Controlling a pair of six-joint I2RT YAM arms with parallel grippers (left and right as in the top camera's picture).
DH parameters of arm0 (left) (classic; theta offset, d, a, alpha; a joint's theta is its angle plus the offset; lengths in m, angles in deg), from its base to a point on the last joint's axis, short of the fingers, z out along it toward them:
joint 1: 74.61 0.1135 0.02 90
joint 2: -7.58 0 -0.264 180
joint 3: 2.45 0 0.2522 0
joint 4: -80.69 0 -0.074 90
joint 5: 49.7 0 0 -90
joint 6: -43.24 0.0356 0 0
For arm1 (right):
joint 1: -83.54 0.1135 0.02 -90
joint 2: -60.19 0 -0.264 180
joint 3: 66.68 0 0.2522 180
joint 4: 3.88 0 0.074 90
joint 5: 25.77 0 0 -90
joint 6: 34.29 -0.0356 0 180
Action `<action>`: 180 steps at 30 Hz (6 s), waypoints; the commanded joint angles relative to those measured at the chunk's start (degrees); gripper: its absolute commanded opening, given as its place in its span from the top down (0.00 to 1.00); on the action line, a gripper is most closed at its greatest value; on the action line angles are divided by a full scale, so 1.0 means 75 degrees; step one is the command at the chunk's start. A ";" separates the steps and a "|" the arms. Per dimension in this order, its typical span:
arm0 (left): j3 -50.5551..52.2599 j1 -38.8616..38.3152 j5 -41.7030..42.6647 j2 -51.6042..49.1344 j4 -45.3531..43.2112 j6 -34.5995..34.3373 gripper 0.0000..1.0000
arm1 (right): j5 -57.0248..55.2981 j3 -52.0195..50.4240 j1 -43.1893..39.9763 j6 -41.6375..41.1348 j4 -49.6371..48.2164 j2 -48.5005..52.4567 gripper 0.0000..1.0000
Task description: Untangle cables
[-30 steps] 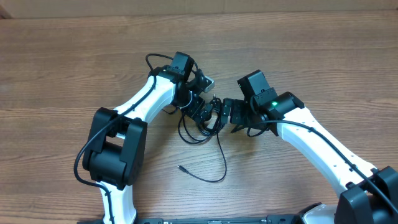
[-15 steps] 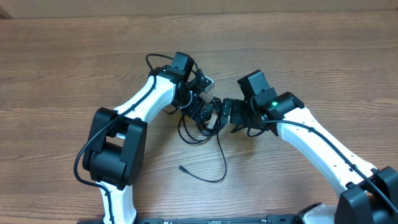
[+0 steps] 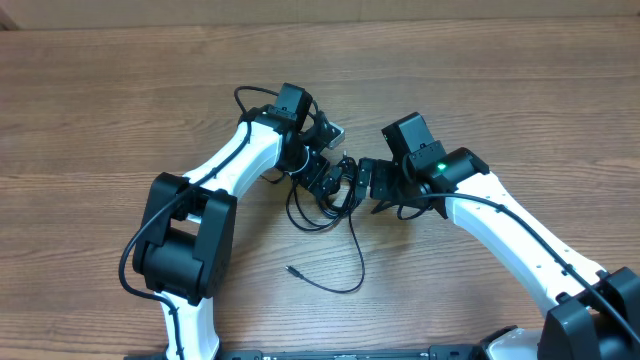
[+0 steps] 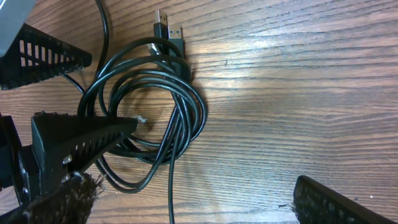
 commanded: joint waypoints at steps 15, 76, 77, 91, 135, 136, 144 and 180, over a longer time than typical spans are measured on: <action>0.0038 0.0000 -0.0079 -0.0055 0.0012 -0.0073 0.00 | -0.0070 -0.0047 0.0029 0.0000 -0.0044 0.0023 0.00; 0.0044 -0.0143 0.0676 -0.0055 -0.0085 -0.1131 0.44 | -0.0073 -0.0047 0.0029 0.0000 -0.0044 0.0023 0.00; 0.0061 -0.0184 0.0638 -0.0055 -0.0067 -0.1134 0.52 | -0.0073 -0.0047 0.0029 0.0000 -0.0047 0.0023 0.00; 0.0627 -0.0463 0.0326 -0.0055 -0.0726 -0.1134 0.68 | -0.0035 -0.0047 0.0029 -0.0003 -0.0050 0.0023 0.00; 0.0000 -0.0207 0.2879 -0.0052 -0.0291 -0.1845 0.96 | -0.0554 -0.1851 0.0201 0.1492 -0.2809 0.0055 0.78; 0.0000 -0.0207 0.2917 -0.0052 -0.0291 -0.1845 0.96 | -0.0554 -0.1874 0.0201 0.1492 -0.2806 0.0061 0.78; 0.0000 -0.0210 0.3185 -0.0052 -0.0291 -0.1781 0.96 | -0.0729 -0.2550 0.0201 0.1518 -0.3526 0.0067 0.78; 0.0000 -0.0187 0.1545 -0.0052 -0.1017 -0.2672 0.96 | 0.1443 -0.2337 0.0195 0.0434 -0.1189 -0.2276 0.96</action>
